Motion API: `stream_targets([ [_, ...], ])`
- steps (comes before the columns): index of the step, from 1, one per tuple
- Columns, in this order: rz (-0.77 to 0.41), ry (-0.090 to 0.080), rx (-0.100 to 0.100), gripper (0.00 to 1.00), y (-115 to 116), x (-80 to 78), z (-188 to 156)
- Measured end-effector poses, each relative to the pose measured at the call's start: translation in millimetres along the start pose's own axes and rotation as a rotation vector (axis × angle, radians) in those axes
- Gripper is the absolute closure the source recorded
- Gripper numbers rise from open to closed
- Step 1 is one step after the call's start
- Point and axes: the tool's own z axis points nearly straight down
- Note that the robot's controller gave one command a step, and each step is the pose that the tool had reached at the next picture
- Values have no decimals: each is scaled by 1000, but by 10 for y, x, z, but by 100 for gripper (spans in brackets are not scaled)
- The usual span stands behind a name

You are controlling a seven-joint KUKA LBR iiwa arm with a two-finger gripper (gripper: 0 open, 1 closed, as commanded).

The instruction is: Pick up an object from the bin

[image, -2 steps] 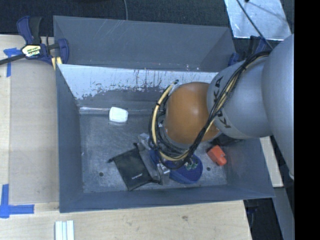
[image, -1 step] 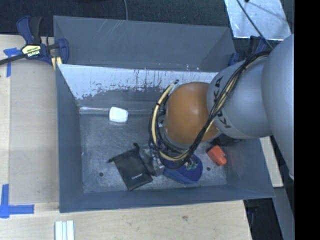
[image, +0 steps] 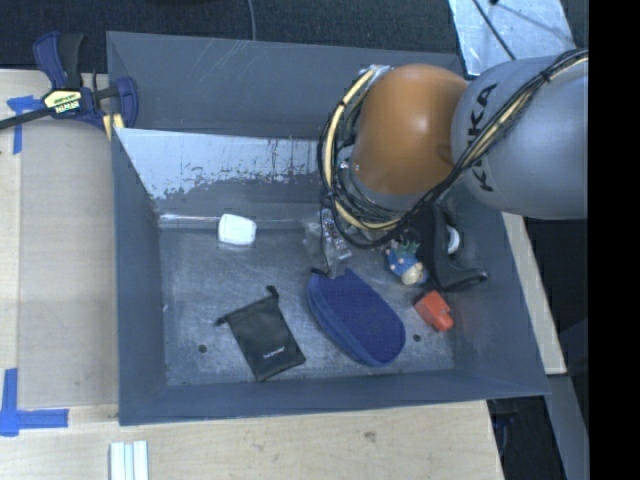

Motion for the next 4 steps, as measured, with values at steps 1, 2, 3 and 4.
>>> stream_targets([
  [1, -141, 1, -1, 100, 41, -92, -1433],
  [2, -127, 16, -6, 100, -36, 93, -947],
  [3, -127, 11, -5, 0, -36, 80, -974],
  [4, 69, 17, -5, 0, 23, -101, -295],
])
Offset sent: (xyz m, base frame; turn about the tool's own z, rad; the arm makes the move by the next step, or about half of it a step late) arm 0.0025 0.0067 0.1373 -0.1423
